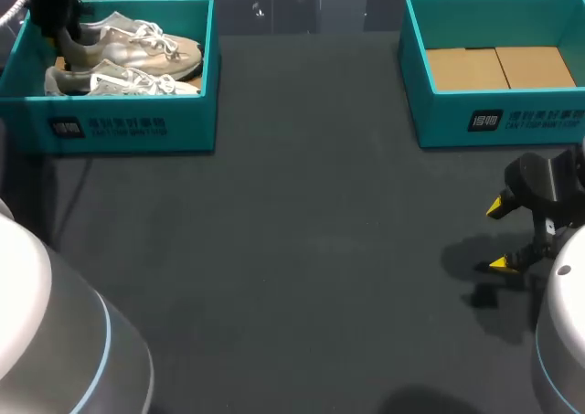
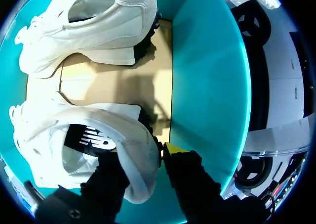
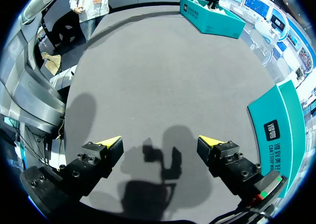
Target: Take the shoe out of the shoebox, open the shoe tongue, remove and reinsert the insole, then place the shoe into the shoebox
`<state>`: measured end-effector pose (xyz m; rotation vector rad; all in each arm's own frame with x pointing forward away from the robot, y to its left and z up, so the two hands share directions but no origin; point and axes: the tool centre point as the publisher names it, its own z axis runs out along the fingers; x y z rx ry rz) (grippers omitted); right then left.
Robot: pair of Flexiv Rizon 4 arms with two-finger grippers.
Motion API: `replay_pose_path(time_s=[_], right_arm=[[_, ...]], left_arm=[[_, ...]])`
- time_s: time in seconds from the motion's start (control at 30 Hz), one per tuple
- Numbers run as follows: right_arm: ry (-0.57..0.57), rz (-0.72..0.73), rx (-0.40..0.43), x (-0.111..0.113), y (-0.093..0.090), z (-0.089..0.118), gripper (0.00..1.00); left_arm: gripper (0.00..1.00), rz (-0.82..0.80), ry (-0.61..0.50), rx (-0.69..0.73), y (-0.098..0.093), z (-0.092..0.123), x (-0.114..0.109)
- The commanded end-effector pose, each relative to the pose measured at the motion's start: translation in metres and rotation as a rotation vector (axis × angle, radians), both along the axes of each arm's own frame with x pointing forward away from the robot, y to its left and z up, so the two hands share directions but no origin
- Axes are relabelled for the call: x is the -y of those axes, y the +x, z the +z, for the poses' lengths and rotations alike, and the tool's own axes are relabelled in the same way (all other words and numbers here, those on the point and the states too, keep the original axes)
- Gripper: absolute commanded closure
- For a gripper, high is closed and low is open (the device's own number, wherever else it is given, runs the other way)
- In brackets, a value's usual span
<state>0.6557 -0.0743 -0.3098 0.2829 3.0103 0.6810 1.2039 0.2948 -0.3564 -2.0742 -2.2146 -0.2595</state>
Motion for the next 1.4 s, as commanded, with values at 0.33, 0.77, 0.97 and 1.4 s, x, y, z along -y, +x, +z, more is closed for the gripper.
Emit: replay_pose_path(time_s=[0.33,0.77,0.97,1.4], right_arm=[[-0.004,-0.002,0.002,-0.001,-0.002,0.0,0.0],[-0.004,-0.002,0.002,-0.001,-0.002,0.0,0.0],[-0.004,-0.002,0.002,-0.001,-0.002,0.0,0.0],[-0.004,-0.002,0.002,-0.001,-0.002,0.0,0.0]], left_arm=[[0.08,-0.008,-0.039,0.004,0.003,0.02,0.003],[0.0,-0.043,-0.086,0.01,-0.028,0.071,0.013],[0.0,-0.034,-0.085,-0.012,-0.046,0.099,0.012],[0.0,-0.032,-0.061,-0.035,-0.098,0.135,0.002]])
